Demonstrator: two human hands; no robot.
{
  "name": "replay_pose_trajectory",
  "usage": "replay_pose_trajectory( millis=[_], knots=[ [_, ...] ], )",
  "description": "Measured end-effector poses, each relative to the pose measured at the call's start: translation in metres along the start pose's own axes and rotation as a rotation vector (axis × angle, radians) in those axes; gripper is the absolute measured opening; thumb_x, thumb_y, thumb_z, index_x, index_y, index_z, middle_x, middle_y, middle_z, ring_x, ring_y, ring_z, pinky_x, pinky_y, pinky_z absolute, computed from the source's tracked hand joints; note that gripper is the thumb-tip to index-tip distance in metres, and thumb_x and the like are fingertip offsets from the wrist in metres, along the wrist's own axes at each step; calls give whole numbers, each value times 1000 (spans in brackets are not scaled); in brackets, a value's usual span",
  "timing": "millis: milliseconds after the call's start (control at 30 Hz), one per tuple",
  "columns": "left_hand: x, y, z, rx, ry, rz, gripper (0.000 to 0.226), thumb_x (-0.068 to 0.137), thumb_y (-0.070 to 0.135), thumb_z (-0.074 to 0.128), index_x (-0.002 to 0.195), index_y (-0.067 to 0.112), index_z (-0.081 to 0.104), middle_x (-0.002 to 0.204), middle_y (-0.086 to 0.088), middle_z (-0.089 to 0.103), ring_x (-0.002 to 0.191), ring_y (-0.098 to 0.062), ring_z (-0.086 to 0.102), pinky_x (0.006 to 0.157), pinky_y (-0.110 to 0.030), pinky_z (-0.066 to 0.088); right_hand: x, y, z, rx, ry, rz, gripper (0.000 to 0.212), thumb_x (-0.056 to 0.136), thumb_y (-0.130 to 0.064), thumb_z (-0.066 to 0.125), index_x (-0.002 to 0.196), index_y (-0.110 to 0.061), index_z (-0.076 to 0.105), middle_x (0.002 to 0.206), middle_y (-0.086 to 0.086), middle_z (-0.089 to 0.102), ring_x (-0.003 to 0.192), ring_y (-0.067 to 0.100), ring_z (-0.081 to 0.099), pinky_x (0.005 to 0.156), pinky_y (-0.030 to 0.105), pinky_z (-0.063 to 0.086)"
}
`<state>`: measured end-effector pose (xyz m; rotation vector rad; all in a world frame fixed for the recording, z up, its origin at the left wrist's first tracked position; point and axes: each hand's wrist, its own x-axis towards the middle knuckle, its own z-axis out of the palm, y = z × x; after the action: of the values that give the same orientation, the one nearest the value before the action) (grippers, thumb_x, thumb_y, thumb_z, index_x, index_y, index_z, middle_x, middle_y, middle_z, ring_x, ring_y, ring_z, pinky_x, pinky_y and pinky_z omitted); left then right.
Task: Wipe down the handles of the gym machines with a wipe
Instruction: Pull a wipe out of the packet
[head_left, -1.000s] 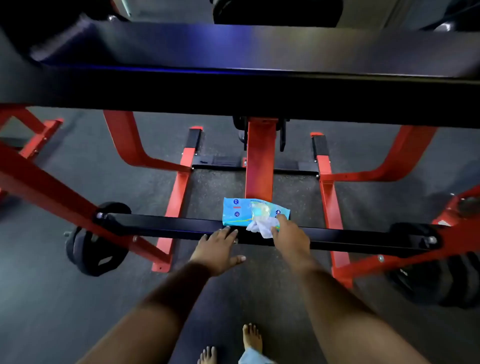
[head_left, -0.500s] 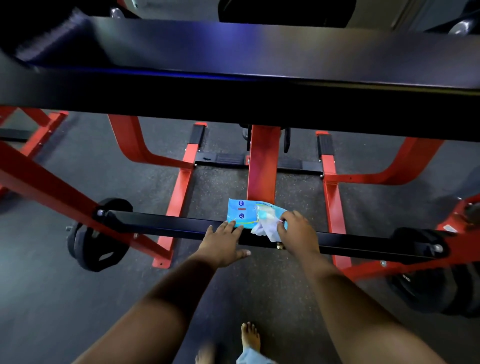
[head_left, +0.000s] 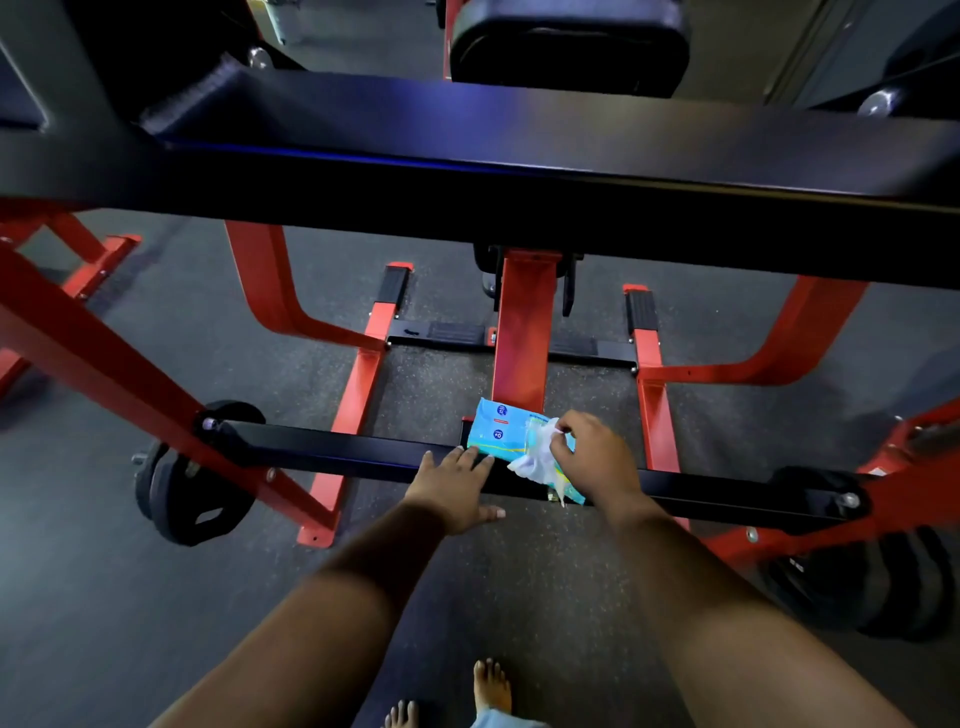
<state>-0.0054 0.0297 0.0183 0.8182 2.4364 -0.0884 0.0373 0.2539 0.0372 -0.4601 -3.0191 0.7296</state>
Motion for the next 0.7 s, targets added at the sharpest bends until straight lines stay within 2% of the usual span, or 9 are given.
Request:
replay_pose_trajectory(
  millis=[133, 300, 400, 700],
  knots=[
    [-3, 6, -4, -50, 1, -8, 93, 95, 75, 42, 165, 23, 10, 173, -5, 8, 159, -24, 9, 125, -62, 13, -4, -3, -10, -10, 8, -24, 11, 95, -33, 51, 93, -23, 55, 98, 0, 62, 86, 24, 59, 66, 31, 35],
    [-14, 6, -8, -89, -27, -42, 93, 96, 74, 42, 166, 23, 7, 173, -5, 5, 159, -25, 7, 126, -60, 11, -5, -13, -25, 1, 38, -24, 9, 97, -32, 53, 92, -24, 53, 99, -1, 65, 78, 19, 54, 62, 29, 34],
    [-21, 5, -5, -101, -39, -47, 94, 96, 74, 43, 166, 23, 7, 173, -6, 4, 159, -25, 7, 126, -59, 11, -5, -20, -31, 21, 78, -14, 8, 97, -30, 53, 90, -26, 51, 99, -1, 66, 79, 22, 57, 63, 29, 33],
    [-36, -7, -11, -130, 8, -94, 95, 95, 74, 45, 166, 23, 8, 173, -5, 6, 159, -24, 9, 126, -58, 12, -4, -48, -37, 110, 218, -125, 11, 93, -37, 53, 91, -26, 52, 94, -4, 64, 82, 24, 62, 68, 39, 52]
  ],
)
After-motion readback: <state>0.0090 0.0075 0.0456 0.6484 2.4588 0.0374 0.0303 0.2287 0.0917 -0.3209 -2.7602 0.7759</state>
